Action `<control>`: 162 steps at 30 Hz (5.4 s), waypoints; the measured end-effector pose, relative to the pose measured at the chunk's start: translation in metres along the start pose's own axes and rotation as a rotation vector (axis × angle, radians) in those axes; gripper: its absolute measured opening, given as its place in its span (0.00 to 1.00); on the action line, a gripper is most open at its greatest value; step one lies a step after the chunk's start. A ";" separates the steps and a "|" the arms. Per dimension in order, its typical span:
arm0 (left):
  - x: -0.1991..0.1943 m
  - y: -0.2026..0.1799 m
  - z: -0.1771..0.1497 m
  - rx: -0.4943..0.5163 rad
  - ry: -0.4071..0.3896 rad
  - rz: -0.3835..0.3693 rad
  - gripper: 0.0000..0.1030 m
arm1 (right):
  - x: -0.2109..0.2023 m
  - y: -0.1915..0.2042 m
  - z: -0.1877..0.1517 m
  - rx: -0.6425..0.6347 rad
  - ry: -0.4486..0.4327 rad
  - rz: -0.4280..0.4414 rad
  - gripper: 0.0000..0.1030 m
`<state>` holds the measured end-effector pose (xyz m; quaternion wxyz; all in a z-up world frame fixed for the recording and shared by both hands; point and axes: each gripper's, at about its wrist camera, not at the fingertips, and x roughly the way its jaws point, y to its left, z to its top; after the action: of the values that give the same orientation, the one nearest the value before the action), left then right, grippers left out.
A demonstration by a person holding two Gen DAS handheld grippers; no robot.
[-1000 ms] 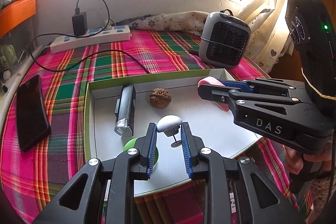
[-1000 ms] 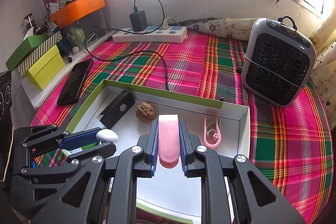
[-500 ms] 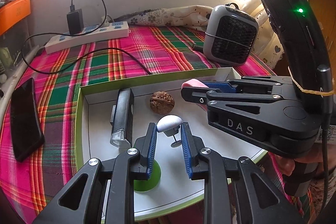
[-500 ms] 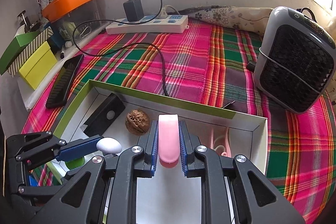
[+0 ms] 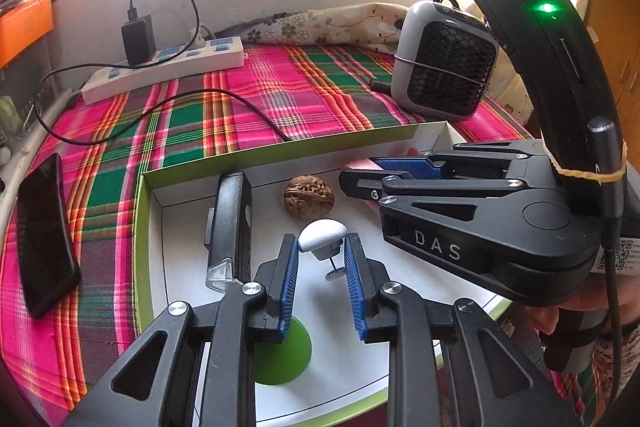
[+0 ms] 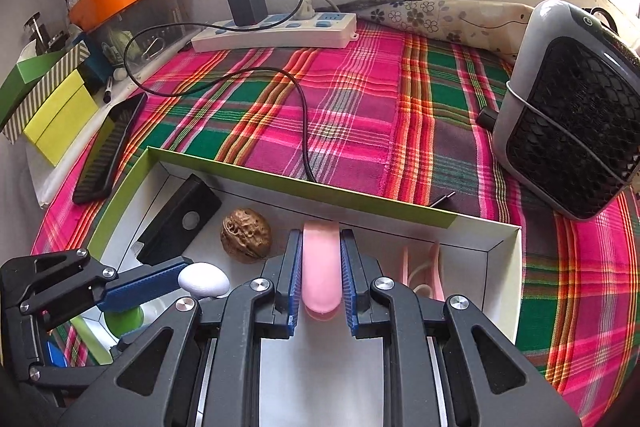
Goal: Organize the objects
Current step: 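Lift and carry the pink clip and white knob over the box with both tools, then lower the pink clip into the box and open the right tool, then lower the white mushroom knob into the box and open the left tool, then withdraw both open tools from the box toward the remaining items, then move the right tool to the black round remote while the left tool approaches a walnut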
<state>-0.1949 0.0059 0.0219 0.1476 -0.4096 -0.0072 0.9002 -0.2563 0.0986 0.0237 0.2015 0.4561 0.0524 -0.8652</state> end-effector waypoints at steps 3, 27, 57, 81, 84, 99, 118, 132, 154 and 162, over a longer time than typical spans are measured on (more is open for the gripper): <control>0.001 0.000 0.000 0.002 0.002 0.003 0.21 | 0.001 0.000 0.000 0.001 0.005 -0.005 0.18; 0.003 0.000 0.000 0.000 0.008 0.025 0.25 | 0.004 -0.001 0.001 0.026 0.024 -0.010 0.29; -0.018 -0.006 -0.007 -0.016 0.002 0.033 0.29 | -0.025 0.001 -0.005 0.054 -0.038 -0.024 0.38; -0.055 -0.002 -0.024 -0.048 -0.054 0.074 0.29 | -0.058 0.011 -0.027 0.068 -0.095 -0.026 0.39; -0.060 -0.002 -0.029 -0.049 -0.057 0.073 0.29 | -0.066 0.013 -0.032 0.064 -0.108 -0.032 0.39; -0.084 -0.001 -0.046 -0.077 -0.092 0.063 0.29 | -0.096 0.016 -0.063 0.088 -0.151 -0.016 0.39; -0.098 -0.006 -0.080 -0.086 -0.069 0.025 0.29 | -0.121 0.016 -0.118 0.110 -0.154 0.000 0.46; -0.097 -0.003 -0.096 -0.094 -0.045 -0.006 0.29 | -0.122 0.027 -0.154 0.106 -0.129 0.077 0.52; -0.093 0.001 -0.105 -0.099 -0.020 -0.026 0.29 | -0.106 0.067 -0.171 -0.046 -0.071 -0.020 0.52; -0.089 0.000 -0.105 -0.096 -0.013 -0.036 0.29 | -0.101 0.065 -0.172 -0.054 -0.056 -0.062 0.52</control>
<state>-0.0621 -0.0298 0.0171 0.1437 -0.4102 -0.0589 0.8987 -0.0477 0.1170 0.0119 0.1881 0.4243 0.0841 -0.8817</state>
